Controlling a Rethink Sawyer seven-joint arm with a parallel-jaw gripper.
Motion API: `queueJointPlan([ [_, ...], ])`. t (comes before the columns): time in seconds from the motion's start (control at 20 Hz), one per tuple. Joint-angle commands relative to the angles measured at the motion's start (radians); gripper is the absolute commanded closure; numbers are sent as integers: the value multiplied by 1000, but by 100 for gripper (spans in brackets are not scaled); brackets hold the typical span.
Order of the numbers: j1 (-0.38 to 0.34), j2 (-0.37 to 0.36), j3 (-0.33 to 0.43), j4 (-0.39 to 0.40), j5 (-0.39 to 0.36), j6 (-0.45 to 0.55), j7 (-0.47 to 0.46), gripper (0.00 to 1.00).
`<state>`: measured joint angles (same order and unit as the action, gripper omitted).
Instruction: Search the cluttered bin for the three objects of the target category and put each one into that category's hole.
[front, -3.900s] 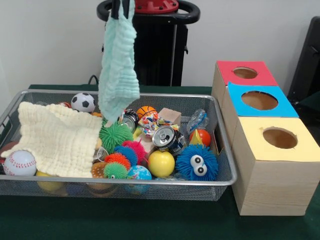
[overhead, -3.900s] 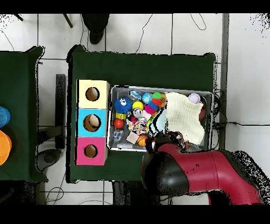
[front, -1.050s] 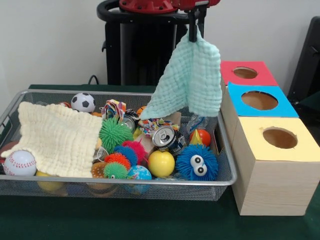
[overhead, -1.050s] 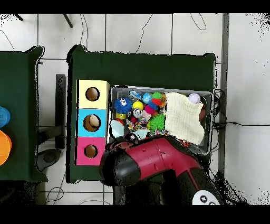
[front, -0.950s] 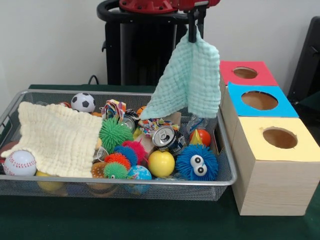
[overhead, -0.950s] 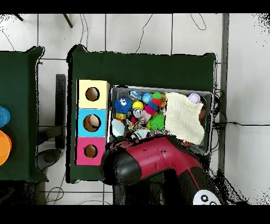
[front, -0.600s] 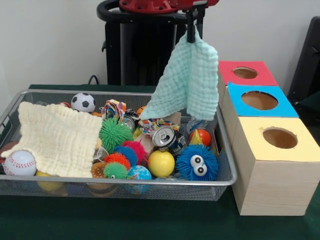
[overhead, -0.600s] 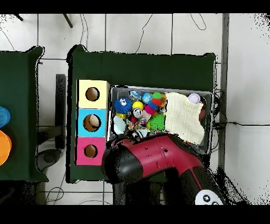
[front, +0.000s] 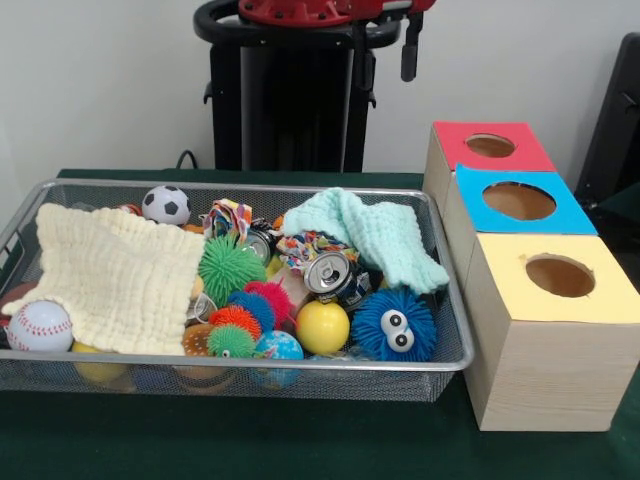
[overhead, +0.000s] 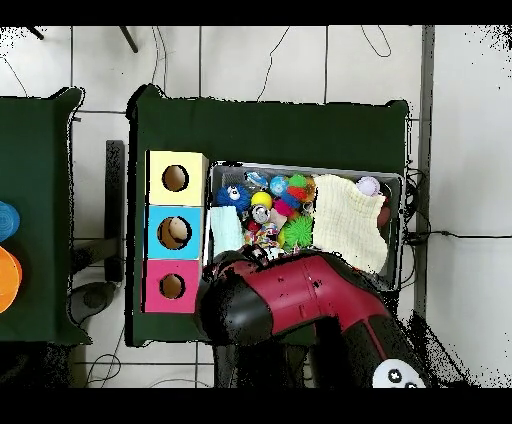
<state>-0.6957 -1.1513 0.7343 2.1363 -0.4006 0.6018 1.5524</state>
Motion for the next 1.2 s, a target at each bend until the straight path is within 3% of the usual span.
queueJointPlan([
  [0.05,-18,21,-22,-33,-6,-32,33,0],
  [0.3,-40,-8,-5,-46,11,14,-14,0],
  [0.5,-72,1,7,-102,-22,63,-97,0],
  [1.2,-178,193,46,-255,-180,71,-269,0],
])
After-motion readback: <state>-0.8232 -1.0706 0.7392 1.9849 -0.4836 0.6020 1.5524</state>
